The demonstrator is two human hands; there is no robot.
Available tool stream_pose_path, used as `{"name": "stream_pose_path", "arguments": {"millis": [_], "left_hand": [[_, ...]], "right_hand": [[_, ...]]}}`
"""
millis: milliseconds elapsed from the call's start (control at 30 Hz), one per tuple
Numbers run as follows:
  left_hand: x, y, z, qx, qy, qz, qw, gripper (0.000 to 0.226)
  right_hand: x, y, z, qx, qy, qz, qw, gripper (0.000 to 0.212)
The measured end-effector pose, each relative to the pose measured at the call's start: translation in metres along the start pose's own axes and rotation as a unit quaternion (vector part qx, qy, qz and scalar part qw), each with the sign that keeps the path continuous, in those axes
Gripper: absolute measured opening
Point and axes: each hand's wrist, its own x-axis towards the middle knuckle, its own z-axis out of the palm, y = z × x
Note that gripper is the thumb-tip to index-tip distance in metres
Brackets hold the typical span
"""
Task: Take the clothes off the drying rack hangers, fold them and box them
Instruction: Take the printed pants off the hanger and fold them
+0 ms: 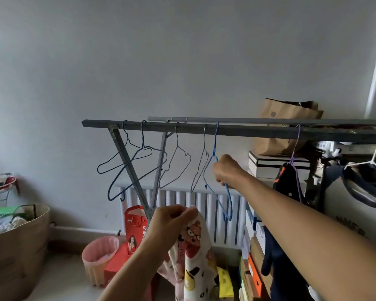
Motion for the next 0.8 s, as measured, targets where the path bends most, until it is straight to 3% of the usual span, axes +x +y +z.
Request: {"name": "stream_pose_path", "arguments": {"millis": [367,467,533,567,633,700,800], "left_hand": [[0.018,0.027,-0.028,-0.033,-0.008,0.022,0.999,0.017],[0.018,0.027,-0.035,-0.021,-0.005,0.017,1.000,0.016],[0.016,0.030,-0.039,-0.014,-0.016,0.023,1.000,0.018],[0.015,0.031,-0.040,-0.008,-0.020,0.023,0.999,0.019],[0.012,0.034,-0.043,0.007,-0.029,0.025,0.999,0.020],[0.010,0.037,-0.047,0.022,-0.044,0.038,0.998,0.018],[0.004,0.039,-0.054,0.000,-0.051,0.057,0.997,0.018]], "right_hand": [[-0.003,0.004,0.011,-0.057,-0.026,-0.009,0.998,0.018],[-0.017,0.012,0.005,-0.245,0.084,-0.140,0.956,0.030],[-0.034,0.007,0.004,-0.210,0.155,-0.329,0.908,0.024],[-0.045,0.001,0.002,-0.153,0.135,-0.398,0.895,0.021],[-0.067,-0.013,-0.003,-0.058,0.015,-0.454,0.889,0.018],[-0.085,-0.027,-0.006,-0.047,-0.105,-0.446,0.888,0.019],[-0.095,-0.038,-0.007,-0.093,-0.201,-0.407,0.886,0.028]]}}
